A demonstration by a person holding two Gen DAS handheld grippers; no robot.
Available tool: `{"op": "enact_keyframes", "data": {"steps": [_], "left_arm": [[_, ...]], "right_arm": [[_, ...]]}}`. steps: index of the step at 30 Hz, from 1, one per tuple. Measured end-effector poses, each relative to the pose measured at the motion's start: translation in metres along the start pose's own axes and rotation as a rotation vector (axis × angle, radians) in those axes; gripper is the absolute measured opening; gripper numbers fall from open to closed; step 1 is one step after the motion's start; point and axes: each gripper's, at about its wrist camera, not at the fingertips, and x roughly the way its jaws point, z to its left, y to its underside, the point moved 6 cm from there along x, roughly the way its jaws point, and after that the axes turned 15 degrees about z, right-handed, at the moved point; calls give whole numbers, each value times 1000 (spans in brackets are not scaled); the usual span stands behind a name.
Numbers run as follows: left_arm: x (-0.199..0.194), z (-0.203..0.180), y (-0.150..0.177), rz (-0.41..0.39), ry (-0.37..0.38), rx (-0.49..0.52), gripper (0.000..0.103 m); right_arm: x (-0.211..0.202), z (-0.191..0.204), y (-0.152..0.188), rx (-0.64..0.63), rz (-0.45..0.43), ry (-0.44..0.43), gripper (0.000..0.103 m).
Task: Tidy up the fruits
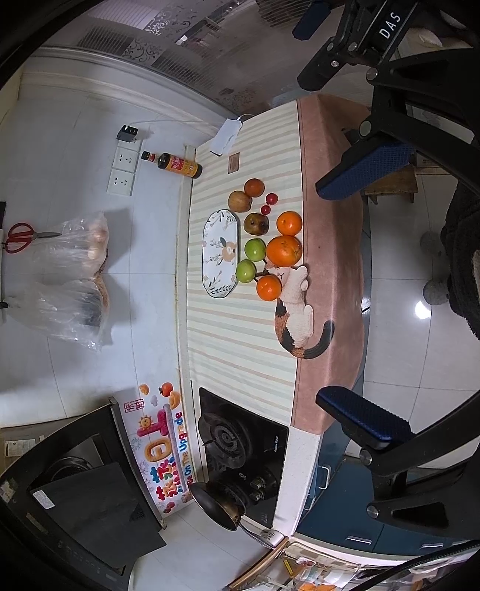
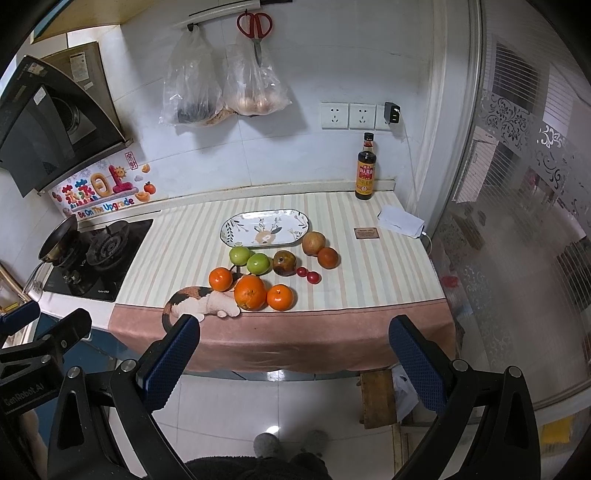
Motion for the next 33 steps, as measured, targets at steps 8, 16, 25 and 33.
{"op": "enact_keyframes", "data": {"steps": [8, 16, 25, 33], "left_arm": [[1, -1, 0, -5, 8, 3, 103], [6, 5, -5, 4, 19, -1, 103], [32, 43, -35, -39, -1, -46, 103], [100, 70, -72, 48, -64, -83, 103]], "right_arm": [[-2, 2, -1, 7, -3, -1, 103], [5, 9, 0, 21, 4, -15, 103], [33, 25, -14, 92, 5, -50, 103], [116, 47, -47, 129, 75, -126, 103]]}}
